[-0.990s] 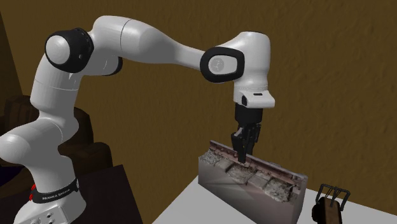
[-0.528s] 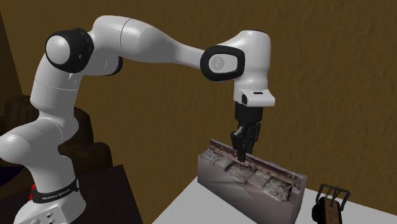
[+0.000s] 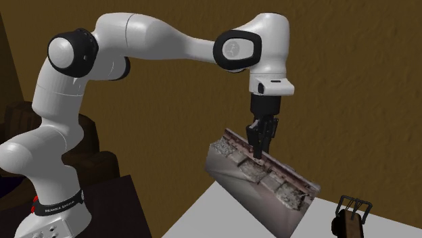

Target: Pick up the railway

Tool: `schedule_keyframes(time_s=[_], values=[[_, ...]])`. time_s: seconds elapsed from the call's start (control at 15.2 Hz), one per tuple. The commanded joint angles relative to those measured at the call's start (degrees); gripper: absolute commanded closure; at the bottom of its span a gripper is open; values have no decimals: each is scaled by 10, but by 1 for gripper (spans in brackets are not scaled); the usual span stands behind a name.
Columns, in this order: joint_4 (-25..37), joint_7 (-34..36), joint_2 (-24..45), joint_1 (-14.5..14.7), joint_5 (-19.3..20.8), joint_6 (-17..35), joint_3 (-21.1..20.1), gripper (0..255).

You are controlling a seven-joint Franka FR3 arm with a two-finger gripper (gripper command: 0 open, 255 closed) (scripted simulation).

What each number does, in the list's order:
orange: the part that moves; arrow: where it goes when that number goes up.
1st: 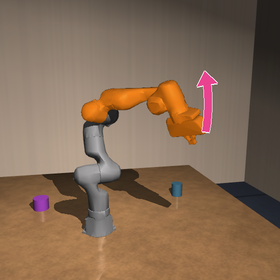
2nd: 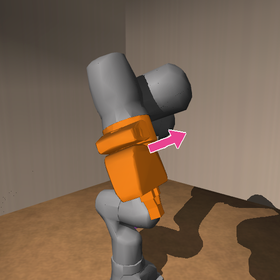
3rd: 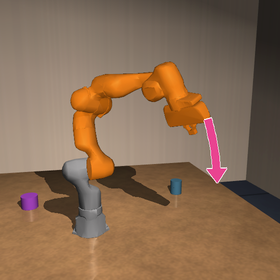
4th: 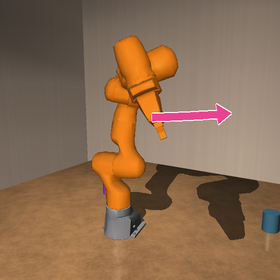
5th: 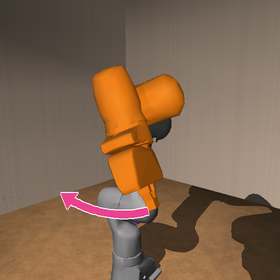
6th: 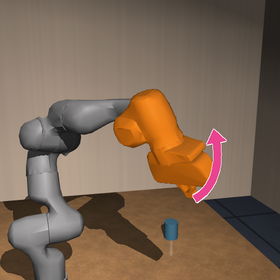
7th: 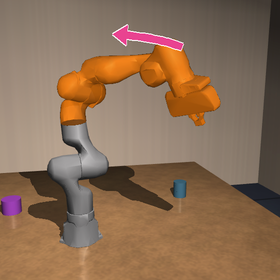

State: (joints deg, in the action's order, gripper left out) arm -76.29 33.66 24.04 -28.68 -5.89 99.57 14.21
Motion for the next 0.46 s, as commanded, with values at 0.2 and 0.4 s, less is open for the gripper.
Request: schedule_keyframes(time_s=[0.2, 0.4], values=[[52, -1, 4, -5, -1, -44, 1, 255], [64, -1, 6, -6, -2, -54, 1, 255]])
